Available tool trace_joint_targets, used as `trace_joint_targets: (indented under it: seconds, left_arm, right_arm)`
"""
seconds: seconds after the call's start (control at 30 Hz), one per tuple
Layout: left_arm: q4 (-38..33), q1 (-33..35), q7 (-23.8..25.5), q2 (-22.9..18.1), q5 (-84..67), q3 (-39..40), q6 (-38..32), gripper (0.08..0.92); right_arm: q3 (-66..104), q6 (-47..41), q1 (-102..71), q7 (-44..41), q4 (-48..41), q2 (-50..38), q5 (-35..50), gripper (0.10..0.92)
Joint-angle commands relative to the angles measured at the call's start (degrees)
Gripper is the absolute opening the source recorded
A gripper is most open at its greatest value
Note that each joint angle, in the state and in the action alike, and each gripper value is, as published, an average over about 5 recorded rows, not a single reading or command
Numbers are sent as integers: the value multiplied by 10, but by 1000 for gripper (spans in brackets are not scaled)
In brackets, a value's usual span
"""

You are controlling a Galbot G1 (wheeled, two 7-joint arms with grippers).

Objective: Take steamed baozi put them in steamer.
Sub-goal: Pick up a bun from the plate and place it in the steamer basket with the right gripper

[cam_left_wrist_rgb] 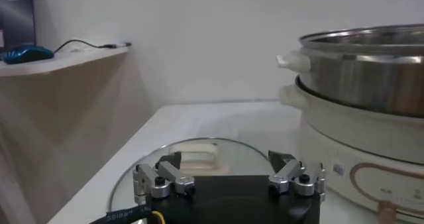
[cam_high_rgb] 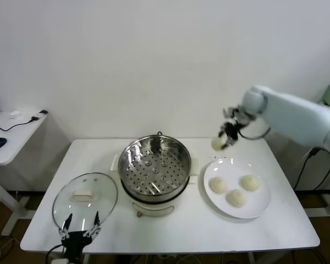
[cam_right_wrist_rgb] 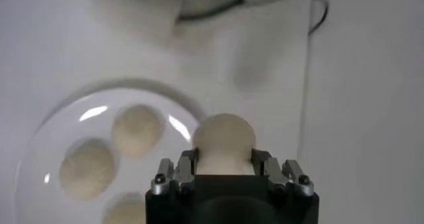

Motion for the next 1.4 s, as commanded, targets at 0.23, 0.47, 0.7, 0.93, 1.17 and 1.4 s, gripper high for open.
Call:
trace_joint_targets:
  seconds: [0.23,0.47,0.7,0.93,1.17,1.4]
  left_arm:
    - [6,-5,0,2,4,3,-3,823]
    - [6,-4,0,3,4,1,-4,823]
    - [6,3,-2,1,8,4,-10,823]
    - [8,1,-3,1,8,4,-12,823]
    - [10,0,-6,1,6,5,-13,823]
    - [10,1,-11,0,7,11,-14,823]
  right_arm:
    - [-51,273,59,-7,149,170,-121,560]
    - [-1,353,-58,-1,-8,210,-289,560]
    - [58,394,-141,24,-164,247,-374,560]
    - [68,396,-178,41,-202,262,-378,560]
    - [94,394,-200,88,-233,276,-394,560]
    - [94,398,-196,98,-231,272,-371,596]
